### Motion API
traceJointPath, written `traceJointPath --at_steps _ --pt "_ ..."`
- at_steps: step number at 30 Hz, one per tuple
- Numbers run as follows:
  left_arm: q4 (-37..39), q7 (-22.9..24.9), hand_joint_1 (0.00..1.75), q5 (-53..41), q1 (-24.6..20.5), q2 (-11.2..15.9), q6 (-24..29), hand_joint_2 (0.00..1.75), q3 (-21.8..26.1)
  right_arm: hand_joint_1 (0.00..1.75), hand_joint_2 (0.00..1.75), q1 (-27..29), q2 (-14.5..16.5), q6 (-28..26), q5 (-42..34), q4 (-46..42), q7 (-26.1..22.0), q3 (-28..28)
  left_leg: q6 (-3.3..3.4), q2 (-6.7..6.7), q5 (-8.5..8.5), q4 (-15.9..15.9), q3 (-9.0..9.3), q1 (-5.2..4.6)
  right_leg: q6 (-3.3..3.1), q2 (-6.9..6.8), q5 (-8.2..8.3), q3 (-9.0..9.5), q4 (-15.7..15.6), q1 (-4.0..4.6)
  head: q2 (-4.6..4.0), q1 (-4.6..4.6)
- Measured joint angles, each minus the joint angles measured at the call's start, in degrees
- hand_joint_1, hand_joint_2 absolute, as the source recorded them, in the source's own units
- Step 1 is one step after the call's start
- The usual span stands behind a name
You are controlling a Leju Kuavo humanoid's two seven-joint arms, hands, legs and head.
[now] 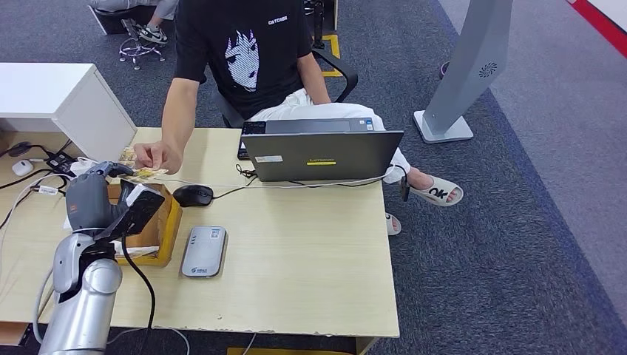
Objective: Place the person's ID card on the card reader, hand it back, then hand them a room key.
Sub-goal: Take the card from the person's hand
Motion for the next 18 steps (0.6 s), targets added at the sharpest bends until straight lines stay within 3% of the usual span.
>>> traceJointPath --at_steps 11,18 --pt "0.0 -0.4 1.75 0.2 -0.3 0.0 -0.4 1.75 -0.2 0.00 1.75 0.0 -0.2 0.5 0.0 0.0 0.0 0.0 0.00 0.00 0.00 0.0 0.00 0.00 0.00 -0.01 0.00 0.01 0.0 0.00 0.00 0.00" --pt "0.0 1.6 1.75 -2.6 -0.2 -0.1 -4.4 1.75 -2.5 0.00 1.75 0.0 -0.2 0.6 0.0 0.0 0.0 -0.1 0.00 -0.04 0.00 0.0 0.00 -0.01 0.00 -0.04 0.00 0.02 0.0 0.00 0.00 -0.01"
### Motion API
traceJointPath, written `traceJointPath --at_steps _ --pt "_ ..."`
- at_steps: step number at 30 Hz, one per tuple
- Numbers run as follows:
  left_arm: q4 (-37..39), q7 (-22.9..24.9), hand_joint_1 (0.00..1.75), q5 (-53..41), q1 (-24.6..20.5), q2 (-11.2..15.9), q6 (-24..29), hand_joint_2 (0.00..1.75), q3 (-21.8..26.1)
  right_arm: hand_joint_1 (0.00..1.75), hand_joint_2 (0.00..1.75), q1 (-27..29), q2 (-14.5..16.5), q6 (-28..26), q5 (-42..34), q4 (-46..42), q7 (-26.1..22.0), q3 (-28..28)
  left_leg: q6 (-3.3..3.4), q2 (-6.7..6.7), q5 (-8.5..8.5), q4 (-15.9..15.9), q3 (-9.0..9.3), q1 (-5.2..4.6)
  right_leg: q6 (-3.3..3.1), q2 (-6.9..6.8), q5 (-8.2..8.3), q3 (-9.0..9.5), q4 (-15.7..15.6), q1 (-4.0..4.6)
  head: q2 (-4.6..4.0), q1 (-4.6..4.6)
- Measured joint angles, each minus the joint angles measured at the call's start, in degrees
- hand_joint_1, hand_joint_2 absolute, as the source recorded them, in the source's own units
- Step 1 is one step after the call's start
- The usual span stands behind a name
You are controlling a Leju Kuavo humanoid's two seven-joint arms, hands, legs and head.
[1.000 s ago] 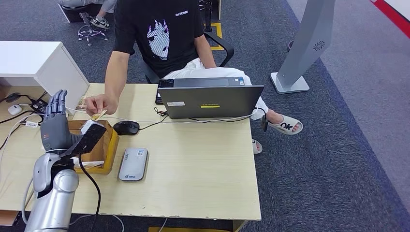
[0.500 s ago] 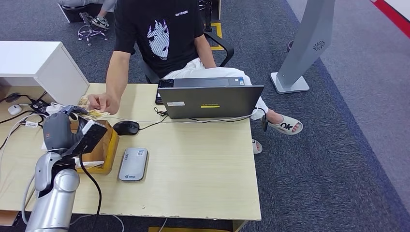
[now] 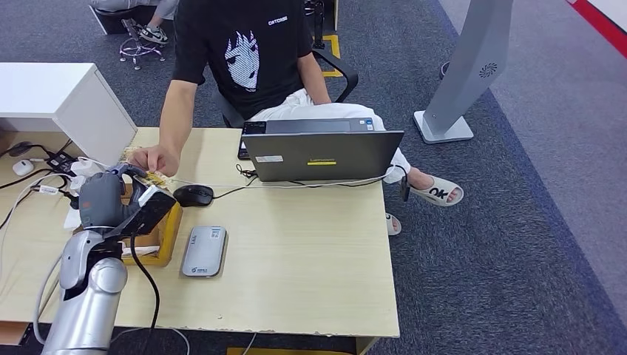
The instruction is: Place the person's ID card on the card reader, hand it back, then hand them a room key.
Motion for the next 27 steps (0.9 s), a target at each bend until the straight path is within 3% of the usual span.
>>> traceJointPath --at_steps 6,27 --pt "0.0 4.0 1.75 -4.7 0.0 0.1 -5.3 1.75 -3.7 0.00 1.75 0.0 0.0 0.0 -0.2 0.0 0.3 -0.3 0.00 0.01 0.00 0.0 0.00 0.00 0.00 0.01 0.00 -0.01 0.0 0.00 0.00 0.01" --pt "3.9 7.5 1.75 -9.2 0.8 2.2 -12.2 1.75 -13.3 0.00 1.75 0.0 0.0 0.0 -0.3 0.5 0.7 -1.6 0.00 0.00 0.00 0.0 -0.04 0.00 0.00 0.00 0.00 -0.03 0.0 0.00 0.00 0.01"
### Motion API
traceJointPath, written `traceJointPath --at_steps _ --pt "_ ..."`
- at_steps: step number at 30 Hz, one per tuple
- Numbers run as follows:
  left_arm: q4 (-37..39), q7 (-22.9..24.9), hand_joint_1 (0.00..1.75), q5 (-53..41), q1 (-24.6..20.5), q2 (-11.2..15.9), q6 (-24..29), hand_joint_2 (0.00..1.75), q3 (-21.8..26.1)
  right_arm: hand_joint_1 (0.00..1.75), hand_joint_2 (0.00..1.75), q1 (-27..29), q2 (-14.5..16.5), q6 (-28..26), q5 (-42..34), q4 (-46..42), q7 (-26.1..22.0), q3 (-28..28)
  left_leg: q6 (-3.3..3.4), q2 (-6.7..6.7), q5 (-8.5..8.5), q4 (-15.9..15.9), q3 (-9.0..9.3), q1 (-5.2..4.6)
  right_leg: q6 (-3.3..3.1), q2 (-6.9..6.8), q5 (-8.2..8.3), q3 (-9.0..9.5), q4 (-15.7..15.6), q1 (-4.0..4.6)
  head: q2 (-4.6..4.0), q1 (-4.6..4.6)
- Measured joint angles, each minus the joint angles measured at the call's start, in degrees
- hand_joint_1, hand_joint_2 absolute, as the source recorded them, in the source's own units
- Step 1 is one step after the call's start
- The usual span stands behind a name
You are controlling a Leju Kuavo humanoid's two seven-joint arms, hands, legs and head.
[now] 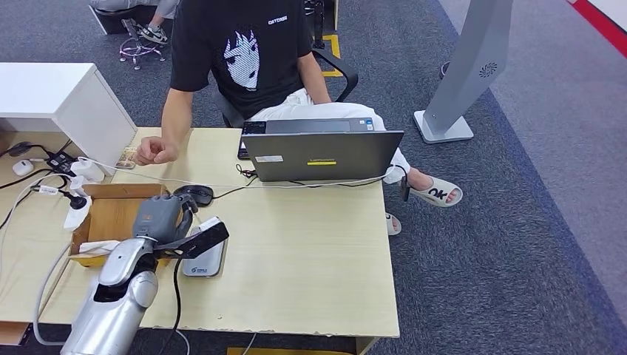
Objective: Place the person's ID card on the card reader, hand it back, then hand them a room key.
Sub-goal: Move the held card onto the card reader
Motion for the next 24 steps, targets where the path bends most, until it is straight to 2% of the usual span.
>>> traceJointPath --at_steps 12,24 --pt "2.4 0.1 1.75 2.2 0.6 2.3 -3.8 1.75 -3.9 0.00 1.75 0.0 0.0 0.0 0.3 0.0 0.0 -0.1 0.00 -0.01 0.00 0.0 -0.01 0.00 0.00 -0.04 0.00 0.00 0.0 0.00 0.00 -0.02" --pt "3.4 1.1 1.75 3.4 0.6 2.7 -2.6 1.75 -4.4 0.00 1.75 0.0 0.0 0.0 0.4 0.0 0.0 -0.4 0.00 -0.02 0.00 0.0 -0.02 0.00 0.00 -0.05 0.00 0.00 0.0 0.00 0.00 0.00"
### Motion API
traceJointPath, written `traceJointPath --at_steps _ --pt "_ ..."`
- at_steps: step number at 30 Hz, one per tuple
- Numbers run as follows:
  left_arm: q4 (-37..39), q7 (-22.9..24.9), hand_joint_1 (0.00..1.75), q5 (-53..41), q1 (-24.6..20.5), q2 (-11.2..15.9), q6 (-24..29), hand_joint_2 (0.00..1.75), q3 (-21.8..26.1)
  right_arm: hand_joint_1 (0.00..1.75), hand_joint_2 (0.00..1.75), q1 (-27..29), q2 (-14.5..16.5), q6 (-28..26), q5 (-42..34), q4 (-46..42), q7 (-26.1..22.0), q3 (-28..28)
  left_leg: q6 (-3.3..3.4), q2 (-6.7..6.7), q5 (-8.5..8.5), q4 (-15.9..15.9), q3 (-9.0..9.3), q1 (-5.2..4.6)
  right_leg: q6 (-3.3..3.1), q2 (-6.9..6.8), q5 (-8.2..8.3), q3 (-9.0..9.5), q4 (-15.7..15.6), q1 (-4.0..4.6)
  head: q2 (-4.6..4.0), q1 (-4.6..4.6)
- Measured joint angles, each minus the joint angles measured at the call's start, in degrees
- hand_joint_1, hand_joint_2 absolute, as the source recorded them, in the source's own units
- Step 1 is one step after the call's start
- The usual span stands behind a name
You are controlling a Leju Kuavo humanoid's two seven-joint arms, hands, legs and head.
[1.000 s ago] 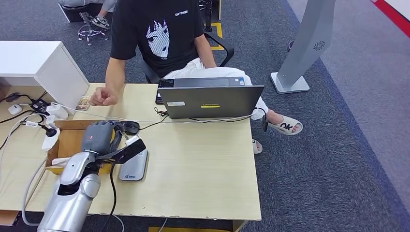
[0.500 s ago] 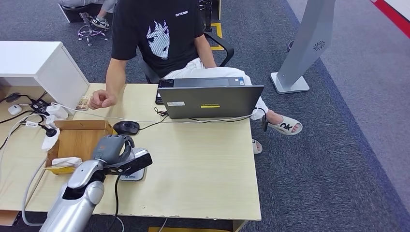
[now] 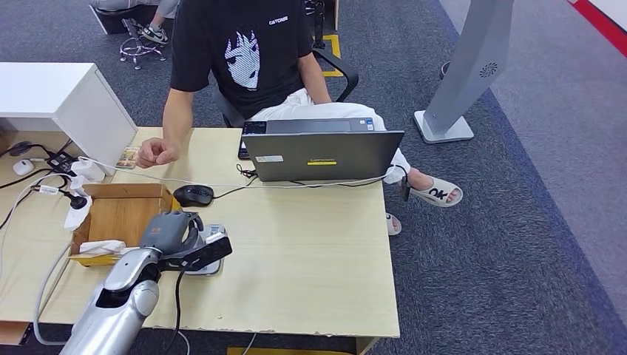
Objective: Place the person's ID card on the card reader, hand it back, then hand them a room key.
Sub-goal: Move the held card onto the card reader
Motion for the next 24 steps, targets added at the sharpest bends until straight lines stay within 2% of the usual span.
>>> traceJointPath --at_steps 14,24 --pt "0.0 0.0 1.75 0.3 0.0 0.0 1.2 1.75 0.0 0.00 1.75 0.0 0.1 0.0 0.2 0.0 0.0 -0.6 0.00 0.00 0.00 0.0 0.00 0.00 0.00 0.00 0.00 0.00 0.0 0.00 0.00 0.00" --pt "-1.6 0.1 1.75 0.0 -0.3 -0.1 4.9 1.75 0.0 0.00 1.75 0.0 0.1 0.0 0.4 0.0 0.0 -0.8 0.00 0.00 0.00 0.0 0.00 0.00 0.00 0.00 0.00 0.00 0.0 0.00 0.00 0.00"
